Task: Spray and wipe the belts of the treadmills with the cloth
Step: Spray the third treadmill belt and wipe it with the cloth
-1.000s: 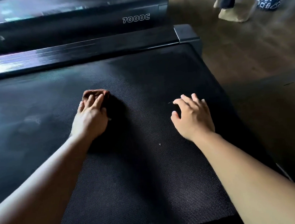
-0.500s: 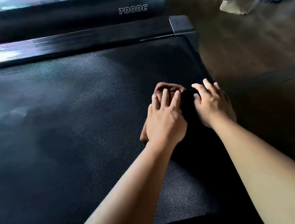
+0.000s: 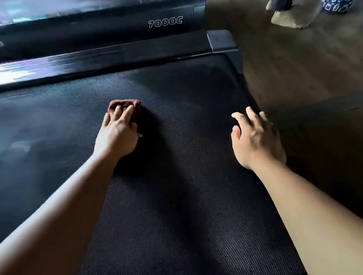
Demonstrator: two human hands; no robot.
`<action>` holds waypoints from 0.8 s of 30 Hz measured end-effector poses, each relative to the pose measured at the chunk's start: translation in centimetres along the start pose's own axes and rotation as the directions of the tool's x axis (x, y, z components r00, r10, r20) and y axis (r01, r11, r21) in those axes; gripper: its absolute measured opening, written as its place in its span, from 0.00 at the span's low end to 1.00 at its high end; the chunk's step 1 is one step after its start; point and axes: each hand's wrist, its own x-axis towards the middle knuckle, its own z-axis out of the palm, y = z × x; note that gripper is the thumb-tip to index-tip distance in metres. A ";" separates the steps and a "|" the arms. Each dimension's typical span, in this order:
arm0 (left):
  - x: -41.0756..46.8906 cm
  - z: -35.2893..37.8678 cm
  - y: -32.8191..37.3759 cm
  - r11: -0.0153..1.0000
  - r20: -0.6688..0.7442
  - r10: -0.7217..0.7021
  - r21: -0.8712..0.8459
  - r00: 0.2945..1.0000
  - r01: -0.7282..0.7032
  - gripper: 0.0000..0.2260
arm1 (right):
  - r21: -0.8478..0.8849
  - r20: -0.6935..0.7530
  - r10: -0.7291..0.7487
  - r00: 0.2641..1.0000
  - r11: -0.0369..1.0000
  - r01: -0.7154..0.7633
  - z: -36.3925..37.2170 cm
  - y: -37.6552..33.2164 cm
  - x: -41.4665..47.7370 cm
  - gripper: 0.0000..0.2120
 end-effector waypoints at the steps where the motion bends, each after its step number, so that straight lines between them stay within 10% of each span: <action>1: 1.4 0.0 0.4 1.000 -0.001 -0.004 -0.009 1.000 0.004 0.26 | -0.011 -0.009 -0.002 1.000 1.000 0.002 0.1 -0.1 0.0 0.21; 14: 2.8 3.7 12.8 0.863 0.073 0.504 -0.077 0.861 -0.499 0.28 | -0.027 -0.013 0.015 1.000 1.000 -0.015 0.2 -0.1 0.3 0.21; 24: 4.0 1.5 -2.4 0.963 -0.005 0.268 -0.005 0.963 -0.268 0.25 | -0.043 -0.024 0.012 1.000 0.999 -0.013 0.4 -0.1 0.1 0.21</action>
